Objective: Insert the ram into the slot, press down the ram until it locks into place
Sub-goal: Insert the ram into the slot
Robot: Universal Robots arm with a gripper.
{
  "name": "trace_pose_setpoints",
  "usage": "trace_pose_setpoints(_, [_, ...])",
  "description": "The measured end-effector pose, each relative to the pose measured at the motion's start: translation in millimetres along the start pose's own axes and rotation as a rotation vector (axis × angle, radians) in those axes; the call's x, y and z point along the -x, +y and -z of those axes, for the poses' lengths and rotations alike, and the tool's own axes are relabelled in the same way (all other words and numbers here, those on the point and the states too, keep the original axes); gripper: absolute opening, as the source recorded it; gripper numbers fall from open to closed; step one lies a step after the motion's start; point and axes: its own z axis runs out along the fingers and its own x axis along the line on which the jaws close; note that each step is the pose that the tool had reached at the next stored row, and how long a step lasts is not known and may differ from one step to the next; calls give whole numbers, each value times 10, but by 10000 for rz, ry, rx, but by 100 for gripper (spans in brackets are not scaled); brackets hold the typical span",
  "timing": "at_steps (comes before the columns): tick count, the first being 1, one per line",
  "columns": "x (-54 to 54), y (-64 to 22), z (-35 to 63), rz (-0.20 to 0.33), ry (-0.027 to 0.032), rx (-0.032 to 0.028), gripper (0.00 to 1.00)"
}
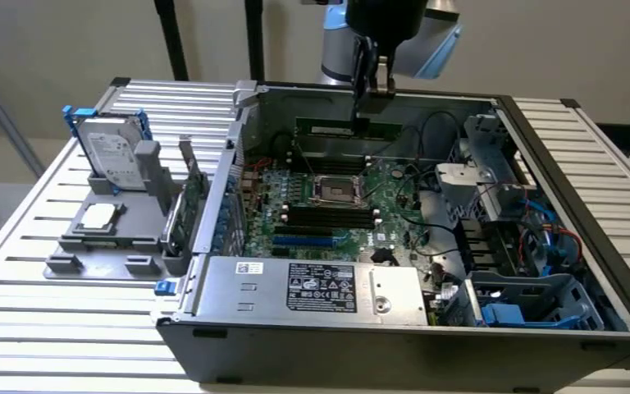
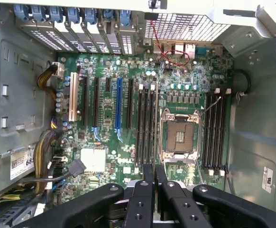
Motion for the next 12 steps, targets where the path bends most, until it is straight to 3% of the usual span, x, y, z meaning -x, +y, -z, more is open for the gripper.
trace_pose_setpoints(12, [-6, -8, -216, -2, 11, 1, 13])
